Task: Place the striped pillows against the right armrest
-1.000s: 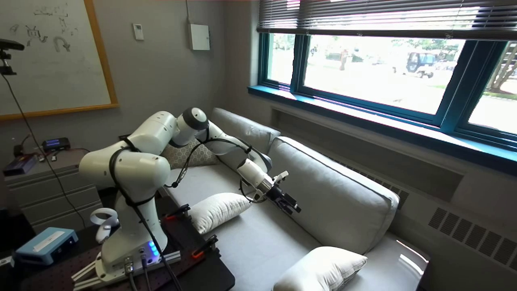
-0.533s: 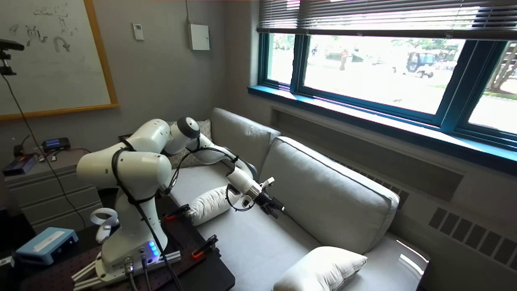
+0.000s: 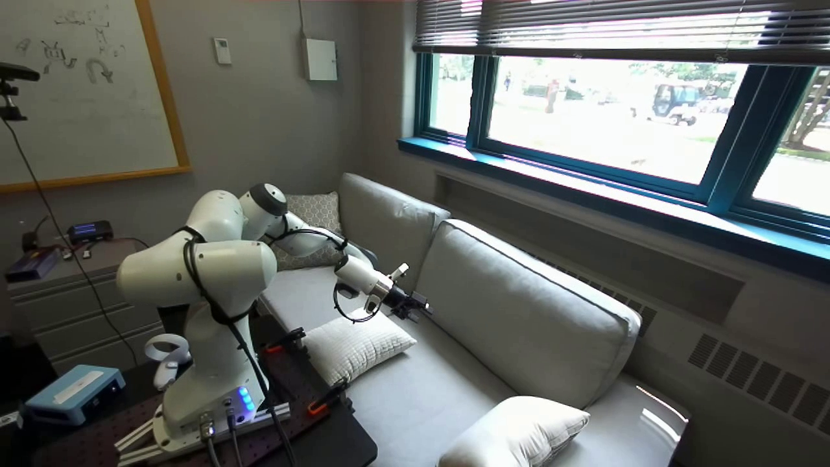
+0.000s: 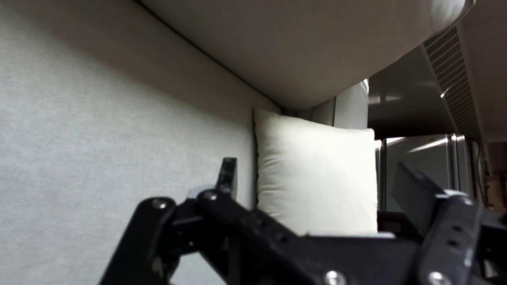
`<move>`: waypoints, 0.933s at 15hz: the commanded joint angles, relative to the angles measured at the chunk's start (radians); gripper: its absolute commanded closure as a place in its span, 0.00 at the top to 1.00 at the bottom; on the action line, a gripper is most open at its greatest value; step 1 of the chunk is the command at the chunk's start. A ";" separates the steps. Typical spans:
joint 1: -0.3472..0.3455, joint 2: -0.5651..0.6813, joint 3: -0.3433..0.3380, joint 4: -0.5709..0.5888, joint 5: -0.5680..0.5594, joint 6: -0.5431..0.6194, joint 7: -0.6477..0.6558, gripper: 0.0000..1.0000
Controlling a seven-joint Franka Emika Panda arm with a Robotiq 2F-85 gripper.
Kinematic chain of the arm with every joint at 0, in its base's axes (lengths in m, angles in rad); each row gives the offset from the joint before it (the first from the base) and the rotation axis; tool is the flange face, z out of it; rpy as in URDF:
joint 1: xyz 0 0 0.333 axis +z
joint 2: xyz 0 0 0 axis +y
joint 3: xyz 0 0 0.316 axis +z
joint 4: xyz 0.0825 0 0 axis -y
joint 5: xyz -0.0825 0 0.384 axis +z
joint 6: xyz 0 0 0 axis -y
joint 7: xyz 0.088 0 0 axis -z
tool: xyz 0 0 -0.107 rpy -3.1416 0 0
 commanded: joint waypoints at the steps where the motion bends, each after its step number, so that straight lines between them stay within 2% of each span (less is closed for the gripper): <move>1: -0.039 -0.195 0.036 -0.092 0.005 -0.034 -0.033 1.00; 2: -0.043 -0.226 0.037 -0.115 -0.002 -0.057 -0.040 1.00; 5: 0.018 -0.273 -0.039 -0.261 -0.013 -0.293 -0.054 1.00; 9: -0.022 -0.320 -0.108 -0.398 0.041 -0.630 -0.205 1.00; 10: -0.010 -0.261 -0.137 -0.440 0.042 -0.702 -0.199 1.00; 11: -0.104 -0.352 -0.044 -0.324 0.071 -0.508 -0.297 1.00; 14: -0.168 -0.368 -0.010 -0.315 0.114 -0.482 -0.399 1.00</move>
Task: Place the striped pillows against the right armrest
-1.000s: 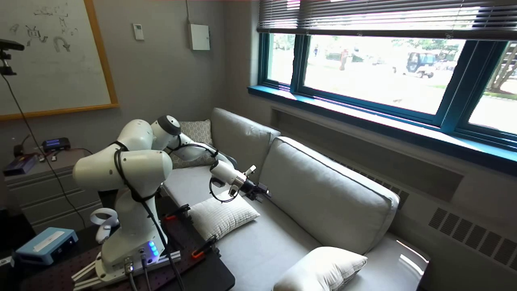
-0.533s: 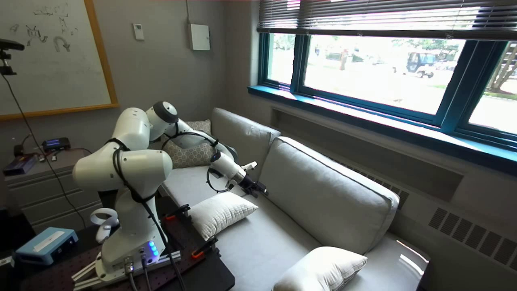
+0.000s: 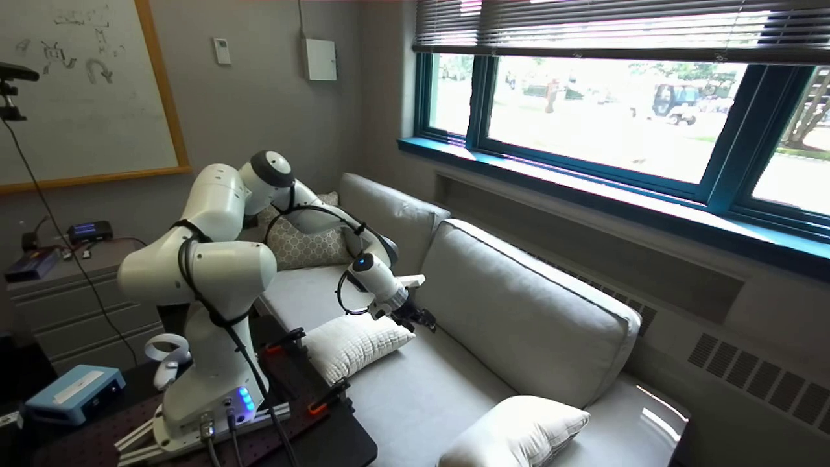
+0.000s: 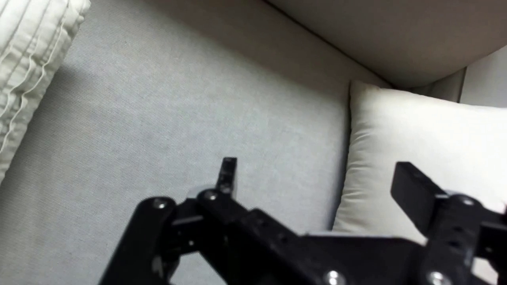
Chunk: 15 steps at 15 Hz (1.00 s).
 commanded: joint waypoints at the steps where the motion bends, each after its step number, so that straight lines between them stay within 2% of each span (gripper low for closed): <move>1: -0.100 -0.097 0.070 0.044 0.068 0.090 -0.170 1.00; 2: -0.113 -0.088 0.074 0.048 0.073 0.093 -0.174 1.00; 3: -0.137 -0.111 0.079 0.034 0.082 0.038 -0.209 1.00; 5: -0.222 -0.147 0.136 0.058 0.100 -0.030 -0.304 1.00; 7: -0.348 -0.202 0.249 0.121 0.055 -0.043 -0.368 1.00; 10: -0.531 -0.268 0.480 0.233 -0.039 0.003 -0.390 1.00; 11: -0.577 -0.277 0.555 0.267 -0.099 0.011 -0.339 1.00; 12: -0.542 -0.264 0.557 0.276 -0.186 -0.024 -0.200 1.00; 13: -0.584 -0.269 0.630 0.320 -0.241 -0.011 -0.128 1.00; 15: -0.610 -0.253 0.722 0.399 -0.312 0.023 0.039 1.00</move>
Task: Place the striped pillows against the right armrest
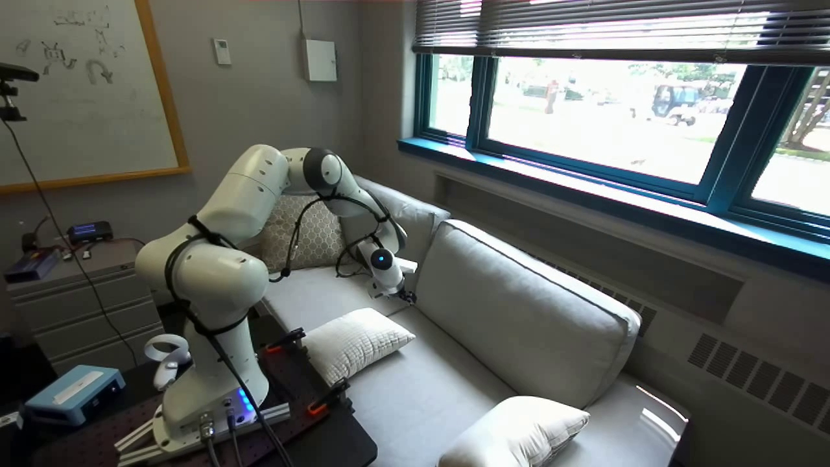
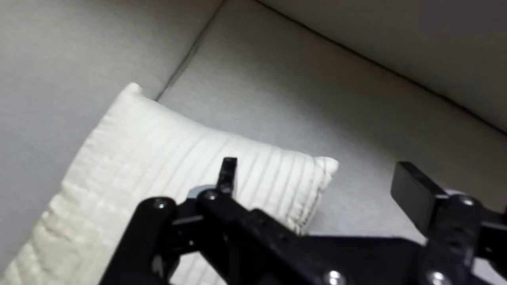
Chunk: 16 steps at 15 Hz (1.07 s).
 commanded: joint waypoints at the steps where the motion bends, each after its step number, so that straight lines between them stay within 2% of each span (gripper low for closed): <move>1: -0.044 0.032 0.165 0.146 -0.118 0.084 0.282 1.00; 3: -0.049 0.092 0.250 0.247 -0.175 0.181 0.441 1.00; 4: -0.048 0.117 0.287 0.278 -0.247 0.212 0.521 1.00; 5: -0.108 0.045 0.318 0.193 -0.182 0.204 0.342 1.00; 6: -0.101 0.068 0.343 0.223 -0.224 0.231 0.411 1.00; 9: -0.097 0.108 0.359 0.263 -0.244 0.250 0.452 1.00; 10: -0.046 0.097 0.282 0.237 -0.208 0.194 0.490 1.00; 11: -0.132 0.103 0.384 0.246 -0.230 0.233 0.459 1.00; 12: -0.071 0.120 0.327 0.246 -0.254 0.201 0.536 1.00; 14: -0.077 0.159 0.367 0.273 -0.319 0.213 0.599 1.00; 16: -0.059 0.200 0.399 0.284 -0.432 0.235 0.724 1.00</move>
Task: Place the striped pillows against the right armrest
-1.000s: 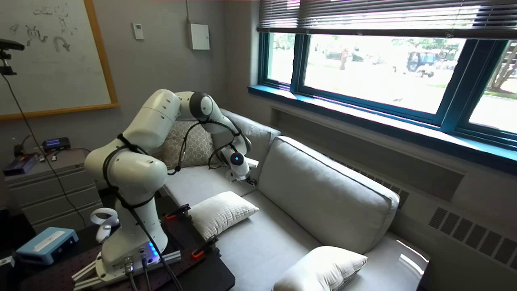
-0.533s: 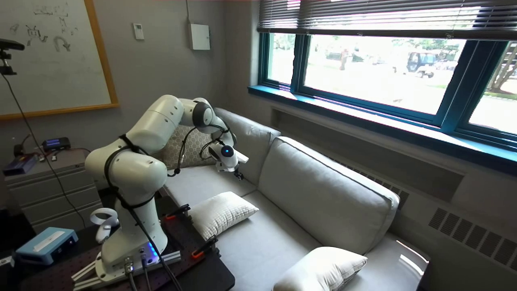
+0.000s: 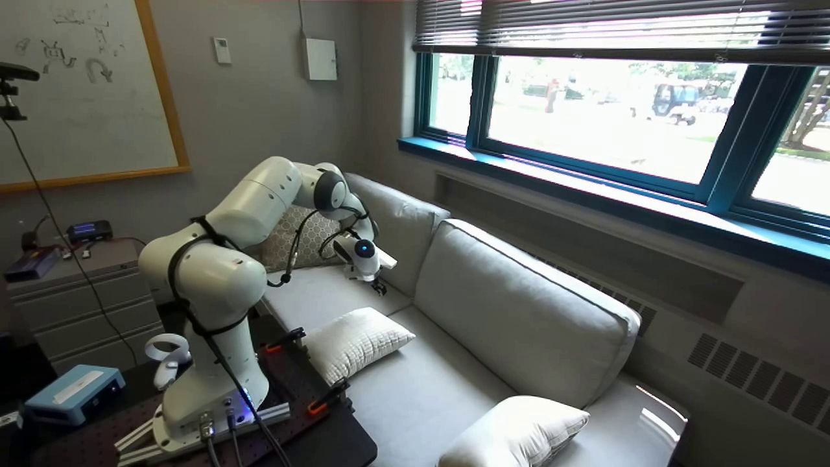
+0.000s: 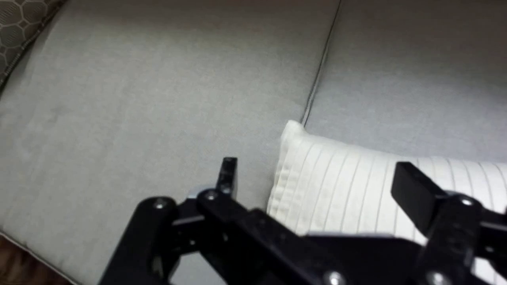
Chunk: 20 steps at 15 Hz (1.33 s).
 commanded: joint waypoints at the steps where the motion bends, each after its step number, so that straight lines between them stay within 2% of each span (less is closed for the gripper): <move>1: 0.042 0.091 0.049 0.048 -0.208 0.059 0.250 1.00; 3: 0.072 0.132 0.058 0.021 -0.323 0.110 0.402 1.00; 6: 0.184 0.177 -0.025 -0.045 -0.445 0.099 0.637 1.00; 8: 0.303 0.194 -0.147 -0.090 -0.493 0.015 0.779 1.00; 10: 0.437 0.219 -0.307 -0.099 -0.541 -0.126 0.914 1.00; 12: 0.562 0.272 -0.480 -0.057 -0.610 -0.293 1.052 1.00; 14: 0.660 0.347 -0.651 0.023 -0.698 -0.478 1.196 1.00; 15: 0.704 0.362 -0.738 -0.024 -0.573 -0.546 1.069 1.00; 17: 0.771 0.448 -0.900 0.005 -0.516 -0.705 1.058 1.00; 18: 0.786 0.477 -0.956 -0.002 -0.493 -0.763 1.056 1.00; 19: 0.793 0.520 -1.009 -0.001 -0.466 -0.815 1.055 0.75; 20: 0.740 0.416 -0.940 -0.073 -0.576 -0.750 1.054 0.74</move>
